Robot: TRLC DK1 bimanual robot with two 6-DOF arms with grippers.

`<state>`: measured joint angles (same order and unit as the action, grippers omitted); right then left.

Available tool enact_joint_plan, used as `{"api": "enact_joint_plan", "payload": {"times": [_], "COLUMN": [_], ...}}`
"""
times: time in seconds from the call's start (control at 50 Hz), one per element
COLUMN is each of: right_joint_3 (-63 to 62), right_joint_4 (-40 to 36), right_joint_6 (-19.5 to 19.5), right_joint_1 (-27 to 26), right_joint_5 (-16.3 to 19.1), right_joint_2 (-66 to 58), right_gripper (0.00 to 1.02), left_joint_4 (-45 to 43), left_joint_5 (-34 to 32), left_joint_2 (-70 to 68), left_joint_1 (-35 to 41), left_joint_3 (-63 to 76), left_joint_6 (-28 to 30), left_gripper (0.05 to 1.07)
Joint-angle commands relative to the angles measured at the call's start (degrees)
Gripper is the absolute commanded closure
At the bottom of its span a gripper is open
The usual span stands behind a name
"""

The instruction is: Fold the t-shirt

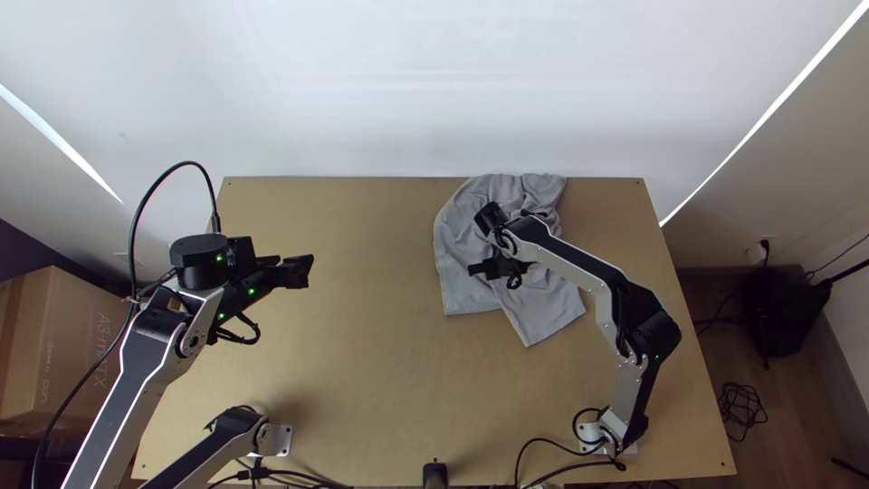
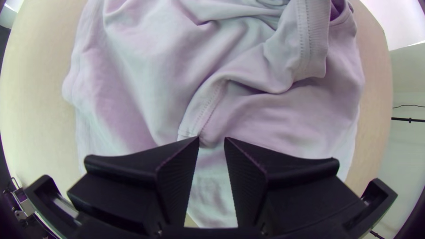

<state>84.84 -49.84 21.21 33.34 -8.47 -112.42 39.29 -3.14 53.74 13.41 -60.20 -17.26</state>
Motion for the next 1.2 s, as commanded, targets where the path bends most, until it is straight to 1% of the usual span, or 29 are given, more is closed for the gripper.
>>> {"api": "enact_joint_plan", "payload": {"times": [0.0,0.16,0.2,0.28,0.34,0.48,0.56,0.64,0.66,0.68,0.76,0.82,0.9,1.02,1.04,1.1,1.14,1.18], "right_joint_3": [1.4,1.6,1.8,1.7,1.9,1.9,1.7,2.0,2.3,2.6,2.7,3.1,3.1,3.3,3.3,3.3,3.2,3.1], "right_joint_4": [-0.3,0.8,1.0,1.9,1.9,2.1,2.1,2.6,3.1,3.4,2.9,2.7,2.8,2.7,2.7,2.6,2.6,2.5], "right_joint_6": [1.0,0.7,0.3,-0.3,-0.9,-1.3,-2.1,-3.6,-4.0,-4.2,-4.5,-4.3,-4.4,-4.3,-4.3,-4.3,-4.2,-4.2], "right_joint_1": [-0.2,0.0,0.0,-0.4,-0.5,-0.8,-0.8,-0.6,-0.5,-0.5,0.0,-0.2,-0.2,-1.1,-1.3,-1.9,-2.3,-2.8], "right_joint_5": [0.5,0.5,0.4,0.3,0.3,0.1,0.2,-0.4,-0.8,-0.9,-1.9,-1.9,-2.0,-2.0,-2.0,-2.0,-2.0,-2.0], "right_joint_2": [-1.1,-1.1,-1.1,-1.2,-1.5,-2.3,-2.7,-3.0,-3.0,-3.1,-3.1,-3.0,-2.1,-0.1,0.3,1.2,2.0,2.7], "right_gripper": [0.74,0.75,0.76,0.77,0.81,0.81,0.82,0.86,0.96,1.01,1.0,1.0,1.0,1.0,1.0,1.0,1.0,1.0], "left_joint_4": [-0.8,-0.7,-0.7,-0.8,-0.8,-0.8,-0.8,-0.9,-0.9,-0.9,-1.0,-1.3,-2.6,-2.4,-2.4,-2.6,-2.7,-2.7], "left_joint_5": [0.5,0.6,0.5,0.5,0.5,0.5,0.6,0.5,0.5,0.6,0.5,0.5,0.5,0.4,0.5,0.5,0.6,0.5], "left_joint_2": [-0.6,-0.7,-0.7,-0.7,-0.7,-0.7,-0.7,-0.7,-0.7,-0.8,-0.8,-0.7,-0.6,2.7,3.1,5.1,6.6,8.2], "left_joint_1": [-0.1,-0.2,-0.2,-0.2,-0.2,-0.2,-0.3,-0.3,-0.3,-0.3,-0.3,-0.3,0.0,3.1,4.3,8.7,9.8,10.4], "left_joint_3": [1.1,1.1,1.1,1.1,1.0,0.8,0.8,0.7,0.8,0.8,1.0,1.4,2.5,3.1,3.1,3.1,3.1,2.8], "left_joint_6": [0.5,0.6,0.6,0.6,0.8,1.5,1.9,2.0,2.1,2.1,2.2,2.2,3.4,5.4,6.3,11.4,13.9,15.2], "left_gripper": [0.1,0.1,0.1,0.1,0.1,0.1,0.1,0.1,0.1,0.1,0.1,0.1,0.1,0.1,0.1,0.1,0.1,0.1]}}
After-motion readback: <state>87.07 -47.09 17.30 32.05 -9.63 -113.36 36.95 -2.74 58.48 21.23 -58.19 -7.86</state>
